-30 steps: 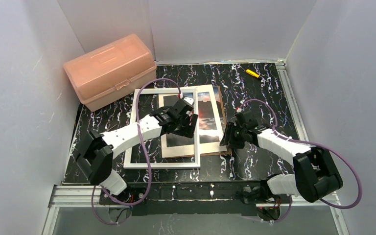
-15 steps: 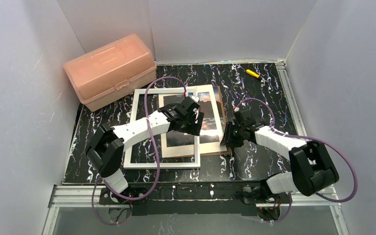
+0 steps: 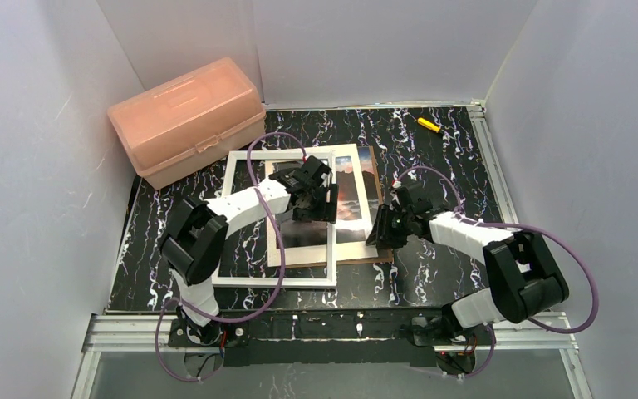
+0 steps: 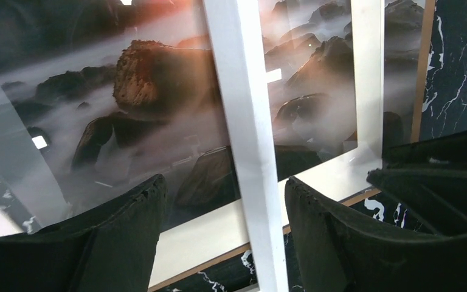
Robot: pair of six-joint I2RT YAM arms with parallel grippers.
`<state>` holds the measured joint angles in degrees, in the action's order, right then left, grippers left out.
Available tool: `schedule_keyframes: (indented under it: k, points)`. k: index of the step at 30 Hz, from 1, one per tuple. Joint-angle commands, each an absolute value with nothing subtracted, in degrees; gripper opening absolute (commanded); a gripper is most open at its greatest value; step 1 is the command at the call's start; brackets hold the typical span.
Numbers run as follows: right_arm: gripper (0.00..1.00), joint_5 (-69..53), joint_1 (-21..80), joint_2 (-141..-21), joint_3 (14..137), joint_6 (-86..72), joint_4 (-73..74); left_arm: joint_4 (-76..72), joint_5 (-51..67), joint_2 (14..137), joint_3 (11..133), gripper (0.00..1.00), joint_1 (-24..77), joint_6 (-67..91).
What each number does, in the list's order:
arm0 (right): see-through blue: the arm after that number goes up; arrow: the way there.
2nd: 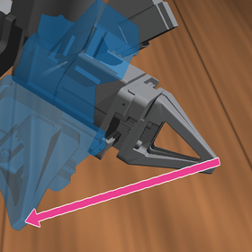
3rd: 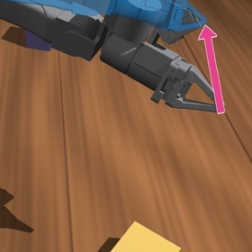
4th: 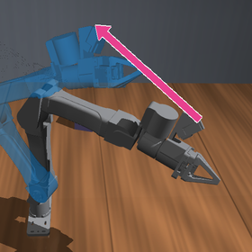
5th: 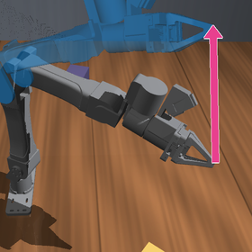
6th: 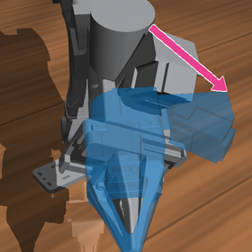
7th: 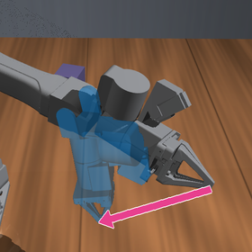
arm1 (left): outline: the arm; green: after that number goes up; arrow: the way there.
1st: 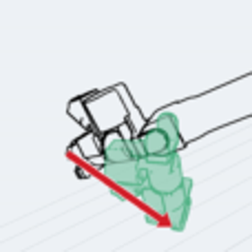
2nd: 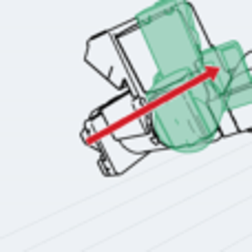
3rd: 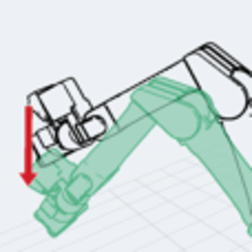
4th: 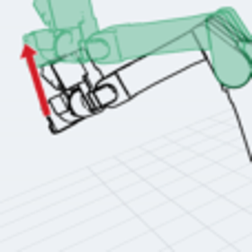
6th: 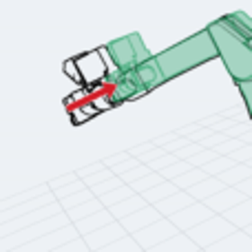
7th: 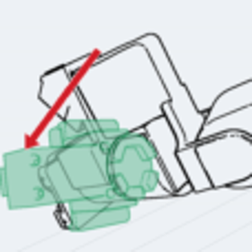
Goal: Take the photo out of the frame
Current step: Remove the photo frame item from the photo frame.
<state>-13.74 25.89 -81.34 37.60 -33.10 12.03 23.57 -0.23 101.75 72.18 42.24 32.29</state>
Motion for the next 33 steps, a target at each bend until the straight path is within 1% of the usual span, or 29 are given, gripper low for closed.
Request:
schedule_keyframes:
  k: [1,9,11,13,15,17,22,25,29,33]
  points:
    - [0.46,-21.1,27.1,-83.9,35.0,-35.2,7.8,22.8,4.5,103.6,74.3,0.67,42.0,33.3]
    - [0.46,-22.2,31.1,-85.4,35.4,-37.6,5.4,22.0,6.4,106.5,74.8,0.63,42.0,33.9]
    - [0.46,-22.2,31.2,-85.3,35.8,-37.4,5.4,22.1,6.4,107.0,75.1,0.59,42.0,33.8]
    - [0.46,-21.2,31.1,-84.8,36.8,-36.4,7.5,22.5,6.3,107.7,75.7,0.52,42.0,33.5]
    - [0.46,-18.0,31.1,-83.6,38.3,-35.0,10.7,23.3,5.8,108.6,76.7,0.44,42.0,33.0]
    - [0.46,-14.1,30.8,-81.9,39.8,-33.8,14.0,25.0,4.6,109.4,78.0,0.40,42.0,32.5]
    - [0.46,-3.9,29.3,-76.9,41.5,-32.5,20.1,28.2,2.4,111.7,80.7,0.37,42.0,31.3]
    - [0.48,-0.4,28.5,-75.1,41.2,-32.2,21.6,29.2,2.0,112.9,82.0,0.35,42.0,31.2]
    - [0.52,-0.6,27.9,-75.5,40.5,-31.5,21.8,29.3,2.4,113.5,83.2,0.31,42.0,31.4]
    - [0.49,-2.5,27.6,-77.7,40.2,-31.2,21.3,29.1,3.1,112.8,84.5,0.23,42.0,31.5]
